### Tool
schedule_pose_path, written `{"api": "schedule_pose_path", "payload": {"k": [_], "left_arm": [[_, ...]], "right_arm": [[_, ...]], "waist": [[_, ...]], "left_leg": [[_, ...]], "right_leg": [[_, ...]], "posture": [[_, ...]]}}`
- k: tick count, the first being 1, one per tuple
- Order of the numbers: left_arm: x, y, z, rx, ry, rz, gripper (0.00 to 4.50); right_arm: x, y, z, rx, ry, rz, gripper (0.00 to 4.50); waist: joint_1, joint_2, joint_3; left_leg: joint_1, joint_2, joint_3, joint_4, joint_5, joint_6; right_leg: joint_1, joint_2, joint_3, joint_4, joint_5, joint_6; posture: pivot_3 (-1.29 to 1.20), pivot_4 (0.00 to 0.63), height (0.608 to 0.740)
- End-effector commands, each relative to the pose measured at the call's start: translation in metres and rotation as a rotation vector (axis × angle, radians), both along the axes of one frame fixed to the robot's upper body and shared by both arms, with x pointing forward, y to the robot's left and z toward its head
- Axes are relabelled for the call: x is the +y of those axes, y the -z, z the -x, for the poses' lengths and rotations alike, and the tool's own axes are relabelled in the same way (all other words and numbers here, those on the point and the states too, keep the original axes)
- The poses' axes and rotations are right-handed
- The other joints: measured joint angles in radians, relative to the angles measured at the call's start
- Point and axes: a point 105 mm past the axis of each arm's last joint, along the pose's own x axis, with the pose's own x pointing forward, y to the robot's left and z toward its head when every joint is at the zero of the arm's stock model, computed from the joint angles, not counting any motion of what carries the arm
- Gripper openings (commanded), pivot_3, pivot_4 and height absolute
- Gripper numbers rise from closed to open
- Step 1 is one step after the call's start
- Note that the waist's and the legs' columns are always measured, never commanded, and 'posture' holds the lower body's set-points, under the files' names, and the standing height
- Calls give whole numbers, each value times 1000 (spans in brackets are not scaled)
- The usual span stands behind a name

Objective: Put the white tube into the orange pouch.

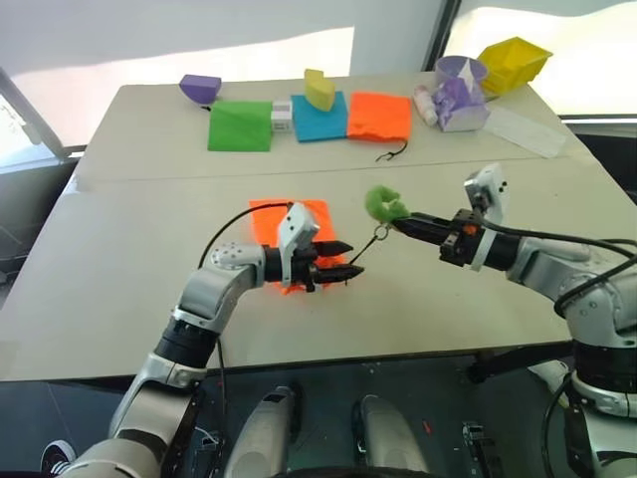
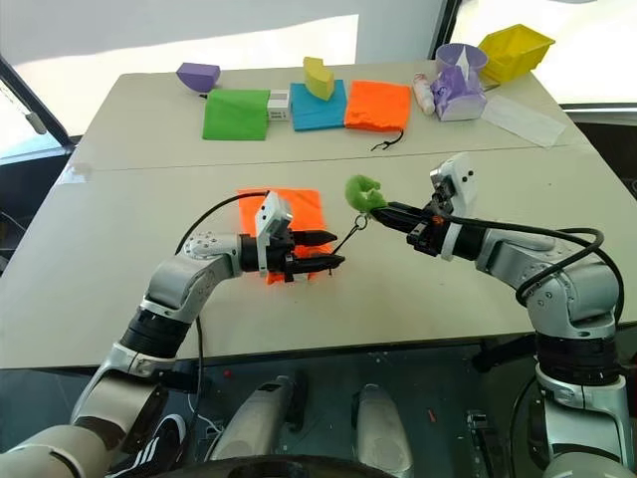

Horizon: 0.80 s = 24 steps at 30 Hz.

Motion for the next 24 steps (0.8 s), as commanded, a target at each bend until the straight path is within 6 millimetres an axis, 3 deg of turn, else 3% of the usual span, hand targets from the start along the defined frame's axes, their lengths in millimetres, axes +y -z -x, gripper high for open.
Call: {"api": "schedule_pose_path", "payload": {"k": [1,4,9,13,18,24], "left_arm": [[-6,-9,3,-48,18,20,2384],[-12,-10,-4,-80,-11,15,2384],[-30,-2,1,-119,62,-57,2384],[-32,3,-1,-140,46,-82,2384],[-28,7,-5,-154,27,-108,109],[-23,13,-2,-177,61,-179,109]], "right_arm": [[6,-19,6,-70,-32,-20,0],[7,-21,7,-68,-41,-18,0],[6,-25,6,-86,-33,-26,0],[4,-24,5,-87,-24,-19,0],[3,-24,5,-87,-20,-24,0],[-4,-26,-2,-107,22,-25,0]], "waist": [[1,0,0],[2,0,0],[2,0,0],[1,0,0],[0,0,0],[0,0,0]], "left_leg": [[0,0,0,0,0,0],[0,0,0,0,0,0],[0,0,0,0,0,0],[0,0,0,0,0,0],[0,0,0,0,0,0],[0,0,0,0,0,0]], "right_leg": [[0,0,0,0,0,0],[0,0,0,0,0,0],[0,0,0,0,0,0],[0,0,0,0,0,0],[0,0,0,0,0,0],[0,0,0,0,0,0]], "posture": [[0,150,740],[0,150,740],[0,150,740],[0,150,740],[0,150,740],[0,150,740]]}}
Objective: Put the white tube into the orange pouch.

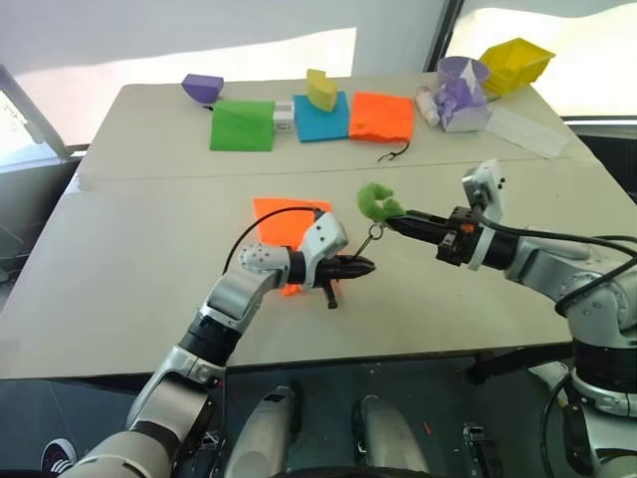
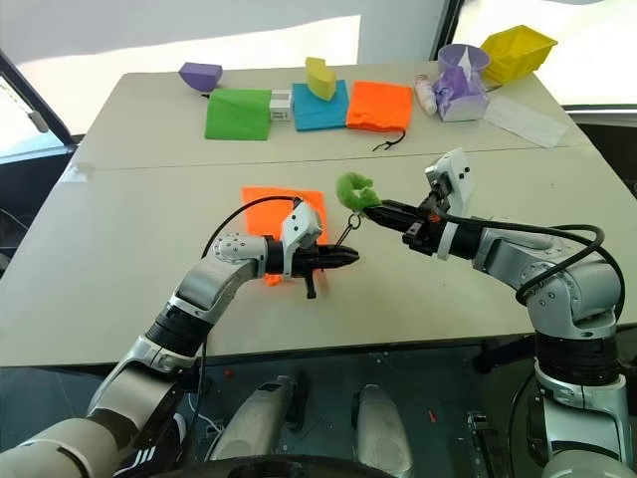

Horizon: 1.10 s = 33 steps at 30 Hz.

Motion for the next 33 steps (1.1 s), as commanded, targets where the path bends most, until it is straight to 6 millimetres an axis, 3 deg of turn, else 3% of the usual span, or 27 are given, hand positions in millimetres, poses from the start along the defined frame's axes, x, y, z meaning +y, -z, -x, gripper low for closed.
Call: {"api": "schedule_pose_path", "payload": {"k": [1,8,11,14,17,24,26,28,33], "left_arm": [[3,-2,1,-59,30,-66,109],[2,-23,-13,-112,-48,50,109],[1,-26,-11,-46,-40,100,109],[1,-23,-6,-9,-20,105,1014],[1,-24,-2,-8,-11,124,2403],[1,-14,-2,-54,-1,53,2403],[0,-18,-7,-83,-30,69,1887],[-1,-20,-8,-81,-31,70,1092],[1,-16,-6,-64,-14,53,1092]], "right_arm": [[-11,-21,-7,-99,57,-19,0],[-12,-21,-8,-101,57,-17,0],[-8,-21,-8,-106,48,-19,0],[-7,-21,-7,-106,42,-21,0],[-7,-20,-6,-104,40,-17,0],[-7,-21,-6,-107,40,-18,0],[-7,-21,-6,-106,39,-18,0],[-7,-21,-6,-106,38,-18,0],[-7,-21,-6,-107,40,-18,0]], "waist": [[-1,0,0],[0,0,0],[0,0,0],[-1,0,0],[-1,0,0],[-1,0,0],[0,0,0],[1,0,0],[-1,0,0]], "left_leg": [[0,0,0,0,0,0],[0,0,0,0,0,0],[0,0,0,0,0,0],[0,0,0,0,0,0],[0,0,0,0,0,0],[0,0,0,0,0,0],[0,0,0,0,0,0],[0,0,0,0,0,0],[0,0,0,0,0,0]], "right_leg": [[0,0,0,0,0,0],[0,0,0,0,0,0],[0,0,0,0,0,0],[0,0,0,0,0,0],[0,0,0,0,0,0],[0,0,0,0,0,0],[0,0,0,0,0,0],[0,0,0,0,0,0],[0,0,0,0,0,0]], "posture": [[0,150,740],[0,150,740],[0,150,740],[0,150,740],[0,150,740],[0,150,740],[0,150,740],[0,150,740],[0,150,740]]}}
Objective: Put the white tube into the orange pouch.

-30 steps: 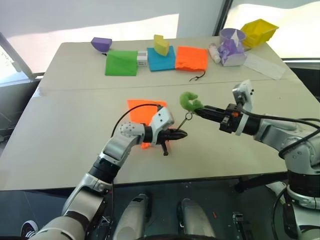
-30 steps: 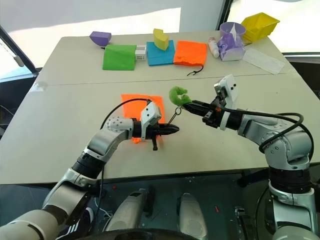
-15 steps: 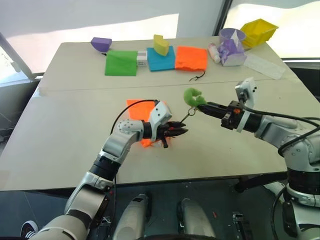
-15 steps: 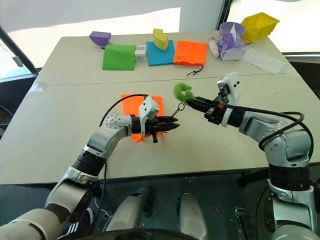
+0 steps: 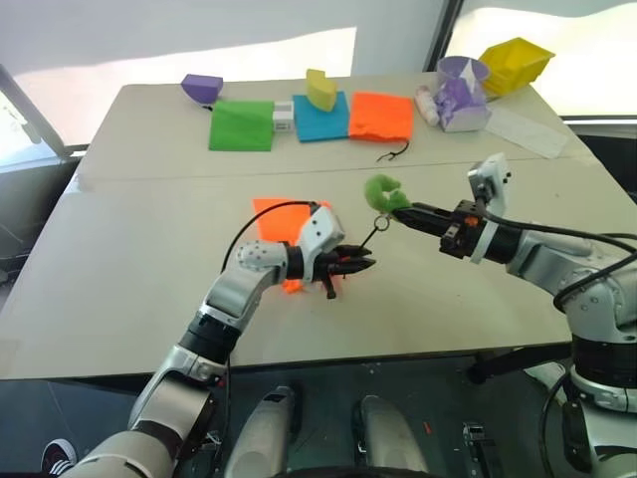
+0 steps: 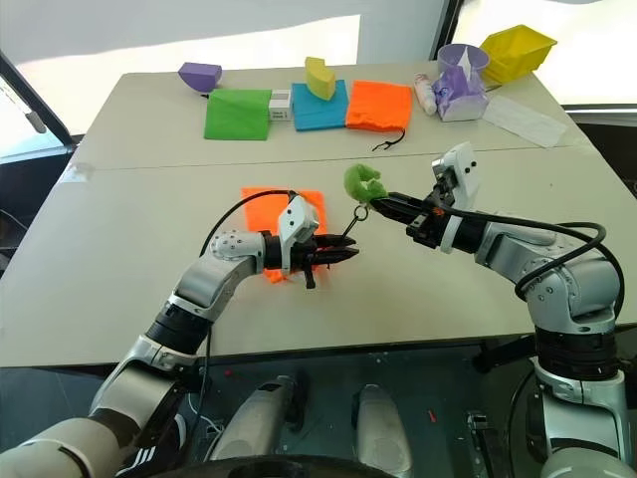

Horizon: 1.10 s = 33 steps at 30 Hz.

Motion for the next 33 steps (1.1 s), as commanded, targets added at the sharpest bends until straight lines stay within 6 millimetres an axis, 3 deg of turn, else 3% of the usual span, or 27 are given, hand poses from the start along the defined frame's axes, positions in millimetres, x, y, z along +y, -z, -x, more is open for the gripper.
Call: {"api": "schedule_pose_path", "payload": {"k": [1,5,8,10,13,15,22,29,33], "left_arm": [[-1,-7,2,-23,31,6,1092],[1,-1,2,-50,26,-50,1092],[7,13,4,-112,50,-188,1092],[13,21,2,-112,37,-275,1092],[24,25,3,-100,50,-382,1092],[31,29,4,-106,58,-441,1092],[46,27,3,-111,28,-467,1092],[44,18,-4,-116,-23,-393,1092],[48,21,-3,-113,-23,-409,1092]], "right_arm": [[1,-19,2,-83,-6,-16,0],[-1,-18,1,-84,2,-18,0],[-7,-19,-2,-90,36,-34,0],[-15,-29,-9,-117,93,-82,0],[-41,-65,-26,-199,236,-286,0],[-52,-77,-32,-227,294,-357,0],[-64,-85,-37,-242,350,-415,0],[-52,-80,-35,-232,308,-393,0],[-57,-84,-37,-240,336,-409,0]], "waist": [[-1,0,0],[0,0,0],[-1,0,0],[-1,0,0],[-4,1,0],[-3,1,0],[1,1,0],[-2,2,0],[-2,2,0]], "left_leg": [[0,0,0,0,0,0],[0,0,0,0,0,0],[0,0,0,0,0,0],[0,0,0,0,0,0],[1,0,0,0,-1,-1],[1,0,0,0,-1,-2],[0,-1,0,-1,0,0],[0,-1,0,-2,0,0],[0,-1,0,-1,0,0]], "right_leg": [[0,0,0,0,0,0],[0,0,0,0,0,0],[0,0,0,0,0,0],[0,0,0,0,0,0],[0,0,0,0,0,0],[0,0,0,0,1,0],[-1,0,1,0,1,1],[-2,0,1,1,3,3],[-1,0,1,1,2,1]], "posture": [[0,150,740],[0,150,740],[0,150,740],[0,150,740],[0,150,740],[0,150,740],[0,150,740],[0,150,740],[0,150,740]]}}
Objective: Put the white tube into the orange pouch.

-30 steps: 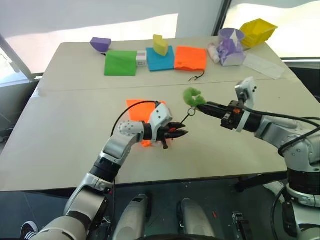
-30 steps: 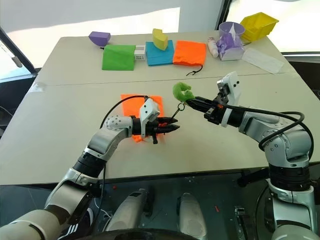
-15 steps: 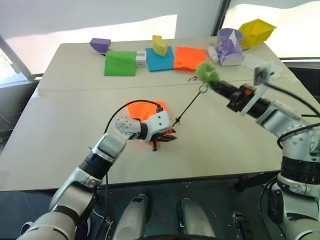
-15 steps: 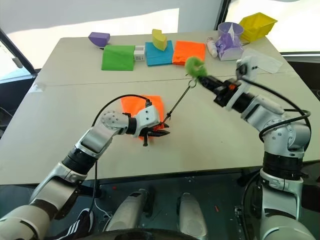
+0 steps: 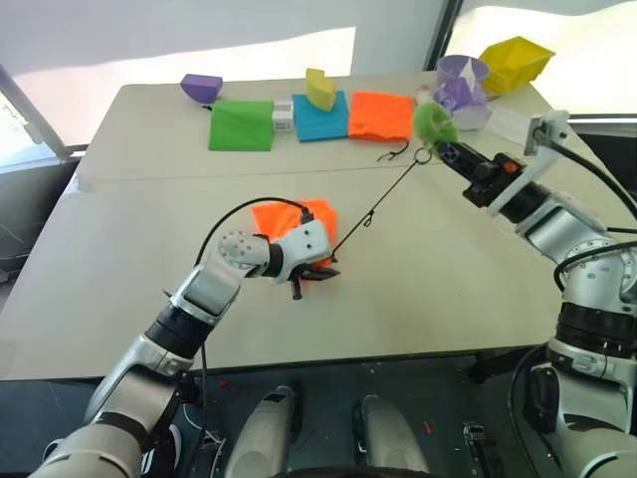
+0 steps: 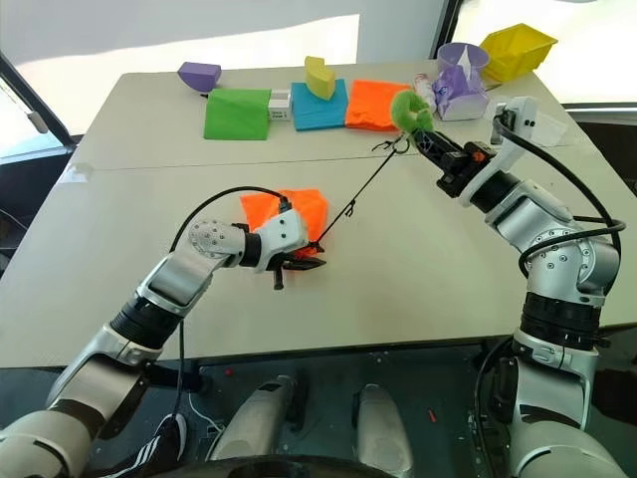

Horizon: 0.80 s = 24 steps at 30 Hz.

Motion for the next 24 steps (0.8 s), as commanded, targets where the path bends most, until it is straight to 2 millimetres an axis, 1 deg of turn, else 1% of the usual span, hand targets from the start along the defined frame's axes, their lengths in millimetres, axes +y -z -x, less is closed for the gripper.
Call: {"api": "schedule_pose_path", "payload": {"k": [1,6,11,14,17,19,21,22,23,24], "left_arm": [[11,8,2,35,-17,-19,1092],[13,8,3,39,-22,-20,1092],[21,15,9,51,-20,-46,1092],[25,17,12,61,-19,-59,1092],[26,16,12,72,-32,-48,1092],[26,12,11,86,-55,-13,1092],[23,8,6,77,-81,19,1092],[19,2,2,74,-100,71,1092],[15,-4,0,67,-106,115,1635],[10,-11,-1,41,-96,147,1980]], "right_arm": [[-17,-42,5,-161,79,-49,0],[-22,-47,4,-168,101,-50,0],[-39,-52,-4,-171,208,-79,0],[-44,-51,-7,-166,234,-79,0],[-43,-51,-7,-164,228,-77,0],[-38,-46,-6,-153,199,-44,0],[-23,-29,-1,-130,126,49,0],[-13,-20,4,-109,57,67,0],[-4,-11,9,-89,-3,90,0],[6,1,15,-66,-53,157,0]], "waist": [[0,0,0],[0,0,0],[0,0,0],[0,0,0],[0,0,0],[-1,0,0],[-1,0,0],[2,0,0],[3,0,0],[3,0,0]], "left_leg": [[0,0,0,0,0,0],[0,0,0,0,0,0],[0,0,0,0,0,0],[0,0,0,0,0,0],[0,0,0,0,0,0],[0,0,0,0,0,0],[0,0,0,0,0,0],[0,0,0,0,0,0],[0,0,0,0,0,0],[0,0,0,0,0,0]], "right_leg": [[0,0,0,0,0,0],[0,0,0,0,0,0],[-1,0,0,0,0,0],[-1,0,0,0,0,0],[-1,0,0,0,0,0],[0,0,0,0,0,0],[-1,0,0,0,0,0],[0,0,0,0,0,0],[0,0,0,0,0,0],[0,0,0,0,0,1]], "posture": [[0,150,740],[0,150,740],[0,150,740],[0,150,740],[0,150,740],[0,150,740],[0,150,740],[0,150,740],[0,150,740],[0,150,740]]}}
